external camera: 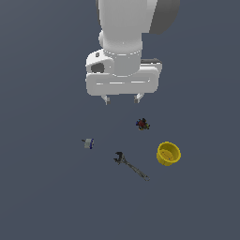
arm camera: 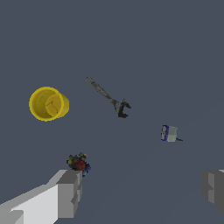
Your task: Pick up a designated object from a clutter of objects.
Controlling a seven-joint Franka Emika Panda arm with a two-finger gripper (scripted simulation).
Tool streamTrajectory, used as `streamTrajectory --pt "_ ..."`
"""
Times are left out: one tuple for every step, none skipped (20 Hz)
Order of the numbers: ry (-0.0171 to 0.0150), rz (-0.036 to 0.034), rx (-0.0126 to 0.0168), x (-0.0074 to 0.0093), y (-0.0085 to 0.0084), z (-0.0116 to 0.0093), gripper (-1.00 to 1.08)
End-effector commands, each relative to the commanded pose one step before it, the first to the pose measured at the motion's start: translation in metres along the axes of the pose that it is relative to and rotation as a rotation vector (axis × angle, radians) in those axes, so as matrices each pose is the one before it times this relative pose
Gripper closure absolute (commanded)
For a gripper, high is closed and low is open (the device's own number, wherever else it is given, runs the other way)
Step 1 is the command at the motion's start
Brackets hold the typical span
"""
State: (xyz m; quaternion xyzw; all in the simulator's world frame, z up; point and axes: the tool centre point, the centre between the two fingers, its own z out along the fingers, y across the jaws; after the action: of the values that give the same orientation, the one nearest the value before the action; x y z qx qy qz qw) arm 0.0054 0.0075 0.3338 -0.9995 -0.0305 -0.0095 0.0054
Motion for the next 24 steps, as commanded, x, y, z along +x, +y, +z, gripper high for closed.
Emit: streamTrajectory --pt "-0.00135 -0.01614 -0.00155 0.00380 -0.00026 0.00519 -0.92" --pt "-0.00037 -0.00924 -0.00091 0.00224 -0.00008 0.00283 -0.92" --pt "-0.00042 -0.01051 -0.00099 0.00251 -0.00010 0.00322 -0.92" --pt "-0.00046 -0.01186 -0.00106 0.00280 -0.00010 0.00365 -0.92" --pt "-0.00051 -0.01308 -0.00111 0.00304 -0.00011 0.00405 -0.92" --pt "-0.00057 -0.01431 -0.00118 0.00330 -0.00008 0.00449 -0.92" --pt "-0.00063 -0.01561 -0.00123 0.00355 -0.00008 0.00494 -0.92" --pt "-0.00068 -0.01688 -0.00125 0.00378 -0.00005 0.00541 -0.92" --pt "-0.00073 -0.01821 -0.00125 0.00401 -0.00002 0.00591 -0.92" --pt "-0.00078 -0.01957 -0.00125 0.00422 0.00000 0.00642 -0.92" --pt "-0.00083 -0.02093 -0.00122 0.00442 0.00004 0.00696 -0.92" --pt "-0.00088 -0.02232 -0.00117 0.00461 0.00006 0.00752 -0.92" --pt "-0.00091 -0.02368 -0.00110 0.00477 0.00010 0.00809 -0.92" --pt "-0.00094 -0.02506 -0.00100 0.00491 0.00014 0.00869 -0.92" --pt "-0.00095 -0.02618 -0.00087 0.00497 0.00017 0.00921 -0.92" --pt "-0.00091 -0.02631 -0.00070 0.00484 0.00019 0.00939 -0.92" --pt "-0.00086 -0.02632 -0.00053 0.00468 0.00021 0.00953 -0.92" --pt "-0.00080 -0.02633 -0.00036 0.00452 0.00022 0.00967 -0.92" --pt "-0.00074 -0.02635 -0.00019 0.00435 0.00022 0.00980 -0.92" --pt "-0.00066 -0.02635 -0.00003 0.00419 0.00021 0.00993 -0.92" --pt "-0.00059 -0.02634 0.00013 0.00403 0.00020 0.01006 -0.92" --pt "-0.00050 -0.02634 0.00028 0.00386 0.00017 0.01018 -0.92" --pt "-0.00041 -0.02632 0.00043 0.00369 0.00014 0.01030 -0.92" --pt "-0.00032 -0.02618 0.00057 0.00351 0.00010 0.01036 -0.92"
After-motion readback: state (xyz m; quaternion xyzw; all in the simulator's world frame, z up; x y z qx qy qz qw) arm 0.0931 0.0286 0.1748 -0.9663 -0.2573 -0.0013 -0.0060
